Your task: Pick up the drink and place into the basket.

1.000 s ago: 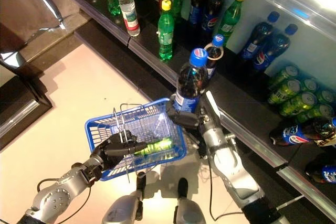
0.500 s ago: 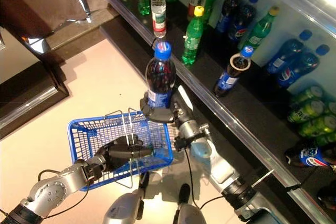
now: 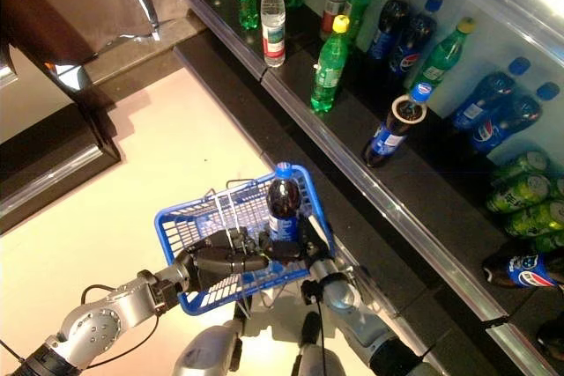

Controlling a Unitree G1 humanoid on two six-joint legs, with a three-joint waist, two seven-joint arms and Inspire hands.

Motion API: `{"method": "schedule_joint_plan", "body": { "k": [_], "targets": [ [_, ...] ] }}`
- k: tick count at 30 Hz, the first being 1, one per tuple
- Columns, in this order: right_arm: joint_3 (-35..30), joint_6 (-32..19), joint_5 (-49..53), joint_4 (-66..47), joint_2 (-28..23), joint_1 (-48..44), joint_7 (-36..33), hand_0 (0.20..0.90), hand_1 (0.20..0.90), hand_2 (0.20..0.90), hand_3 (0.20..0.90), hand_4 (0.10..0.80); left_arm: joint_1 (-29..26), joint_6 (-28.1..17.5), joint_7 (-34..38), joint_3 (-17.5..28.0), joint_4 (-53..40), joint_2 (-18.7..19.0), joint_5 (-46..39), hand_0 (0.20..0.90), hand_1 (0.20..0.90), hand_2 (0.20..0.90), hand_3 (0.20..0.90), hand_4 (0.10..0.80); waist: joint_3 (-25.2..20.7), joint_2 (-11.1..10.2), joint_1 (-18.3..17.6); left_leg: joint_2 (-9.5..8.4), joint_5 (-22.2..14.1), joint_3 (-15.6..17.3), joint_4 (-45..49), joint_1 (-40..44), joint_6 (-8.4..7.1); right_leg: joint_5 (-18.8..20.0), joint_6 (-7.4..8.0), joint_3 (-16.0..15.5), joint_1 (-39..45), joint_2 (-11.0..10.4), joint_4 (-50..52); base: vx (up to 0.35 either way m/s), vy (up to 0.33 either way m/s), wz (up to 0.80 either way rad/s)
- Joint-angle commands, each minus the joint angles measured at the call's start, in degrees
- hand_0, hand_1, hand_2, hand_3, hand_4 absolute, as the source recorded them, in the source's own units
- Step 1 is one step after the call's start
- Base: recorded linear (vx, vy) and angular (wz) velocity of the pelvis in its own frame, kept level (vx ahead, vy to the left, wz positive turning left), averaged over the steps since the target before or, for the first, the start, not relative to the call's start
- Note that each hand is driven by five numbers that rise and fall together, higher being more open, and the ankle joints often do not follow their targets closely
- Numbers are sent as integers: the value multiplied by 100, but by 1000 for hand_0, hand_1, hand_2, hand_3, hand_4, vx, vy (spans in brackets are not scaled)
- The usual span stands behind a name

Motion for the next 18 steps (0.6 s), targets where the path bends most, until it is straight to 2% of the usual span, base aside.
{"method": "schedule_joint_plan", "body": {
  "k": [1, 10, 15, 18],
  "targets": [
    [347, -1113, -239, 110, 434, -139, 263, 300, 300, 300, 200, 100, -56, -1018, -1230, -220, -1098, -658, -426, 300, 300, 300, 200, 100, -1914, 55, -29, 18, -671, 379, -19, 258, -17, -104, 209, -129, -70, -162, -24, 0, 0, 0],
    [671, -717, -846, 986, 635, -439, 796, 300, 300, 300, 200, 100, -198, -839, -1419, -438, -1041, -955, -607, 300, 300, 300, 200, 100, -1930, 77, 81, -34, -667, 259, -19, 253, -8, -113, 201, -226, -45, -206, -6, 18, 9, 4],
    [1045, 57, -1922, 1756, 721, -853, 1017, 300, 300, 300, 200, 100, -336, -693, -1497, -595, -902, -1110, -581, 300, 300, 300, 200, 100, -1930, 77, 213, -83, -648, 156, -19, 240, 15, -112, 192, -305, -31, -234, 17, 18, 12, 12],
    [1183, 248, -2489, 1978, 707, -1028, 972, 300, 300, 300, 200, 100, -393, -657, -1515, -645, -859, -1129, -552, 300, 300, 300, 200, 100, -1919, 67, 258, -97, -642, 120, -19, 236, 22, -107, 184, -327, -24, -239, 25, 10, 4, 5]
  ]
}}
